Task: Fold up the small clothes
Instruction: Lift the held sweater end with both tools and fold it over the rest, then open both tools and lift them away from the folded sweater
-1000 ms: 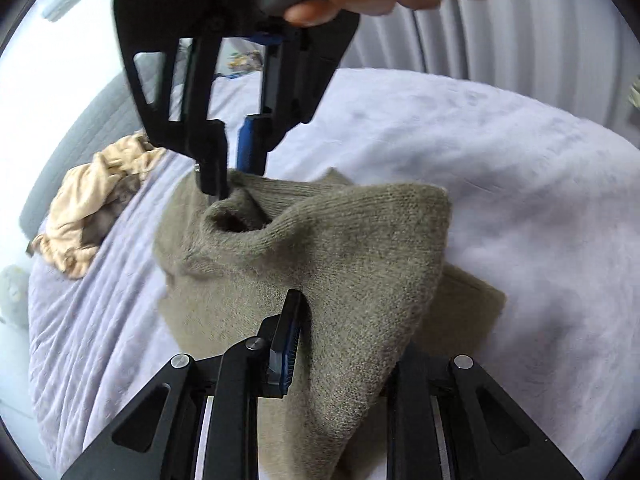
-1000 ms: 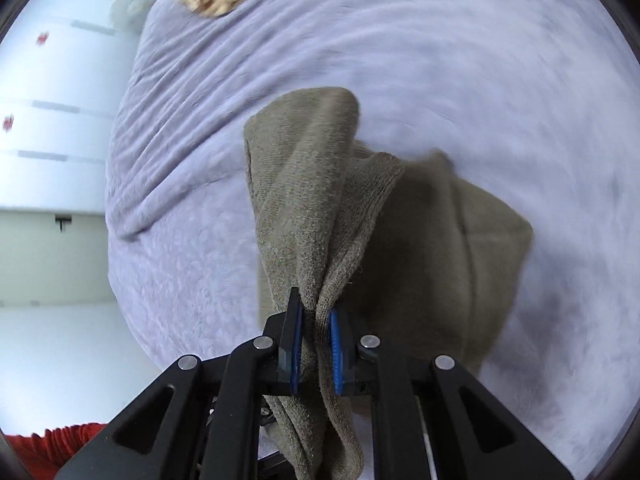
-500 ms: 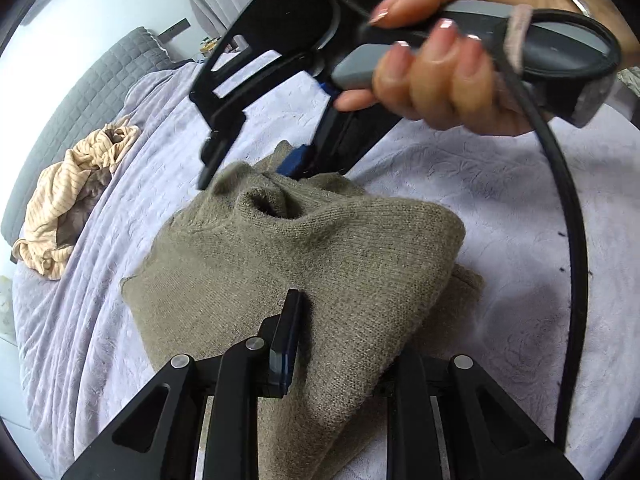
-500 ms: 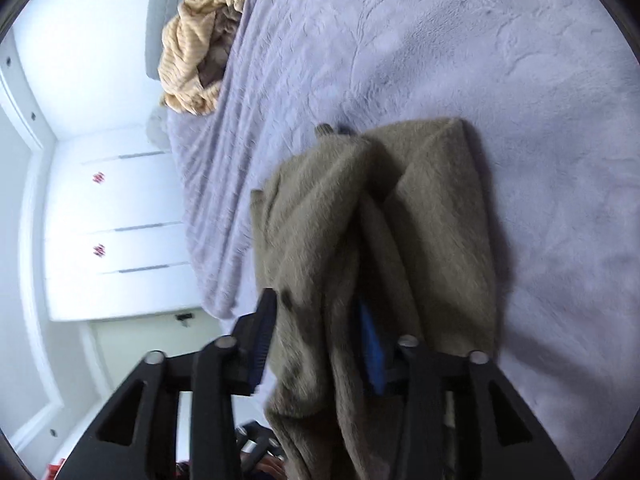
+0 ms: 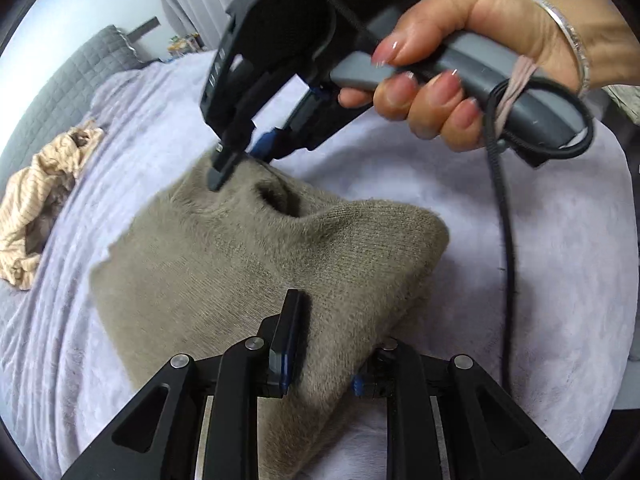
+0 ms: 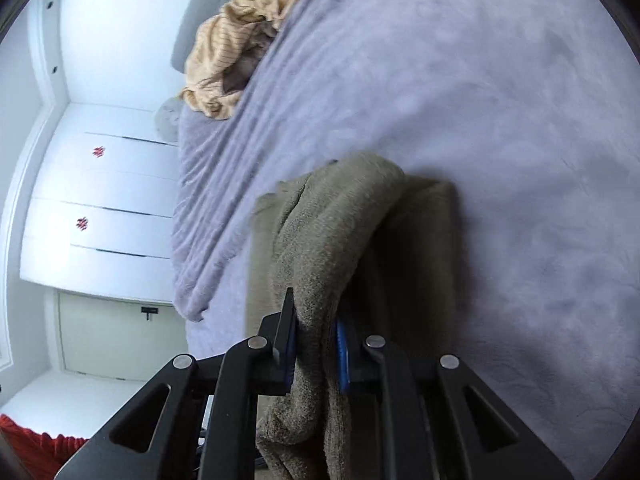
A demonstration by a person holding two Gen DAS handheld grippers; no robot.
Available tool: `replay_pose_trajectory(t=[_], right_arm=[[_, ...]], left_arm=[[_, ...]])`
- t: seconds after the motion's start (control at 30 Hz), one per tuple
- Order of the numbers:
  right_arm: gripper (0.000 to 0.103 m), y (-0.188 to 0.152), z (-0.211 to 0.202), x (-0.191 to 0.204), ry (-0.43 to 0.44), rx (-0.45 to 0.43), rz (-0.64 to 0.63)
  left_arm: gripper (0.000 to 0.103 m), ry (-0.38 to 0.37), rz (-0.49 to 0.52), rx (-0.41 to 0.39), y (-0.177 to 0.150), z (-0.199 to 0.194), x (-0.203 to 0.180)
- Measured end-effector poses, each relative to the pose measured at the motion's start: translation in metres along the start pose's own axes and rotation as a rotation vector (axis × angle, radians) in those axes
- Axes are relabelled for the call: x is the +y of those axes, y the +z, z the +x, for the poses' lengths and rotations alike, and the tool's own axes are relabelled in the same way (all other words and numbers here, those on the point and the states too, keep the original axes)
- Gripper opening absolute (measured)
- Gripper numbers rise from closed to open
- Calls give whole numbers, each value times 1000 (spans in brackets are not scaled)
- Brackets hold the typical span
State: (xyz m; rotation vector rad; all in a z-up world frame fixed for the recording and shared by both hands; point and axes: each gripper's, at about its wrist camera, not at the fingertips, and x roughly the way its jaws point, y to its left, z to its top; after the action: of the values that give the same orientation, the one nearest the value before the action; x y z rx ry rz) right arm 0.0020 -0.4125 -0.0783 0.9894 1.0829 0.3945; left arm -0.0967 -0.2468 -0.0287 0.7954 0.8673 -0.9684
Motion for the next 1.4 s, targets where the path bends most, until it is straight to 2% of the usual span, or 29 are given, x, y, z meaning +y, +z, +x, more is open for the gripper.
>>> replay_pose_trajectory(t=[0.1, 0.2, 0.27, 0.33, 0.37, 0.4, 0.47, 0.53, 0.7, 0.77, 0.83, 0.87, 0.9, 1.03, 1.17, 1.4], right_arm=[[26, -8, 13, -31, -74, 23, 56], [32, -13, 6, -37, -61, -8, 95], [34, -17, 0, -35, -100, -8, 95], [35, -21, -9, -28, -144, -4, 93], [38, -23, -13, -25, -169, -5, 88], [43, -28, -19, -22, -198, -6, 80], [48, -40, -35, -18, -227, -9, 64], [48, -54, -49, -16, -226, -15, 57], [48, -80, -62, -6, -145, -13, 72], [48, -88, -55, -3, -122, 16, 72], [44, -88, -41, 3, -136, 41, 52], [13, -87, -35, 9, -151, 45, 37], [8, -87, -32, 14, -164, 47, 21], [8, -93, -32, 5, -272, 25, 35], [8, -103, -27, -17, -318, 38, 76], [10, -121, -43, -20, -258, -7, 130]], left_arm=[[23, -18, -23, 16, -5, 2, 0], [24, -27, -72, 34, -8, 0, 7], [24, -37, -110, 47, -10, -4, 12], [57, -28, -149, 49, -12, -10, 17], [90, -11, -179, 39, -14, -15, 21], [96, 0, -214, 13, -17, -24, 27], [96, -16, -262, 9, -23, -32, 37], [96, -16, -331, 32, -29, -37, 50], [96, -55, -610, 88, -54, -40, 105], [96, -19, -696, 108, -65, -37, 125], [96, 22, -738, 121, -69, -32, 143], [96, 28, -758, 120, -73, -31, 148], [96, 29, -774, 128, -79, -29, 148], [96, 11, -849, 202, -100, -6, 153], [96, -56, -907, 279, -124, 20, 145], [96, -103, -921, 280, -136, 10, 145]])
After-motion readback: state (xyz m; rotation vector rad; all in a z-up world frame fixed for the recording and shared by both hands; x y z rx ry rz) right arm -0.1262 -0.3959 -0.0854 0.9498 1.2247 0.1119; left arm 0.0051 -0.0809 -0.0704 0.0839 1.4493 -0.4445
